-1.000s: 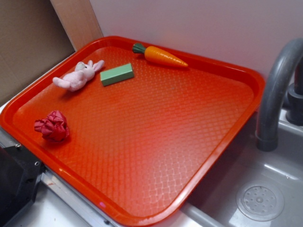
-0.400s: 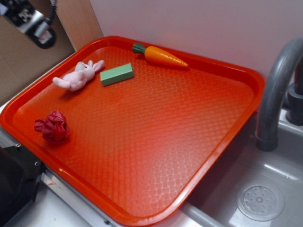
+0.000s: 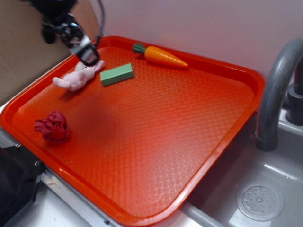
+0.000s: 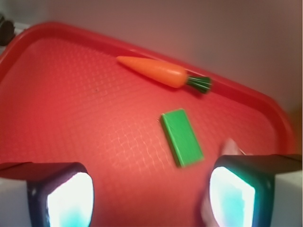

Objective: Grab the green block.

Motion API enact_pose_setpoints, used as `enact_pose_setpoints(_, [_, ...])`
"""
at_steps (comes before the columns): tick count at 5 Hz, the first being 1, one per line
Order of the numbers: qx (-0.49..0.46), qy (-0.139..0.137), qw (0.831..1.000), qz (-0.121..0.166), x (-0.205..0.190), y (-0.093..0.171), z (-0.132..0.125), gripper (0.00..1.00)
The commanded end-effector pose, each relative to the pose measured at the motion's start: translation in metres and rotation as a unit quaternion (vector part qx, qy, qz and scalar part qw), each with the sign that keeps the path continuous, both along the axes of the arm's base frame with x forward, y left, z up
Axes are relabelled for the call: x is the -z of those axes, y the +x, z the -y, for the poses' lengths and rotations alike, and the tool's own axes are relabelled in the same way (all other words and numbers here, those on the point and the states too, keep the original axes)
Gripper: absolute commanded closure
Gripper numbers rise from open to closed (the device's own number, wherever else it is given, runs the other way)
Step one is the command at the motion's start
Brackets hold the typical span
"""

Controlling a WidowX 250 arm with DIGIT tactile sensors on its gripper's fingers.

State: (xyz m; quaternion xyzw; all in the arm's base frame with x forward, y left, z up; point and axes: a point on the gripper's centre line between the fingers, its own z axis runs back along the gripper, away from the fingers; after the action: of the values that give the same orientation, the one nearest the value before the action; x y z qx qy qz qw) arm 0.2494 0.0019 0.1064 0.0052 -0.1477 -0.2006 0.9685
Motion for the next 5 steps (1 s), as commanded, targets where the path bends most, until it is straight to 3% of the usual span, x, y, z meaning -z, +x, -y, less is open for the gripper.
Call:
enact_pose_setpoints(1, [0.026, -0.028, 0.999, -0.031, 0.030, 0.039, -0.018, 0.00])
enact_pose_setpoints(3, [0.020, 0.021, 0.995, -0.092, 0.077, 0.044, -0.030, 0.00])
enact_pose_setpoints(4, [0.033, 0.031, 0.994, -0.101, 0.086, 0.043, -0.023, 0.00])
enact_pose_setpoints(5, [0.033, 0.032, 0.993, -0.111, 0.090, 0.042, -0.022, 1.00])
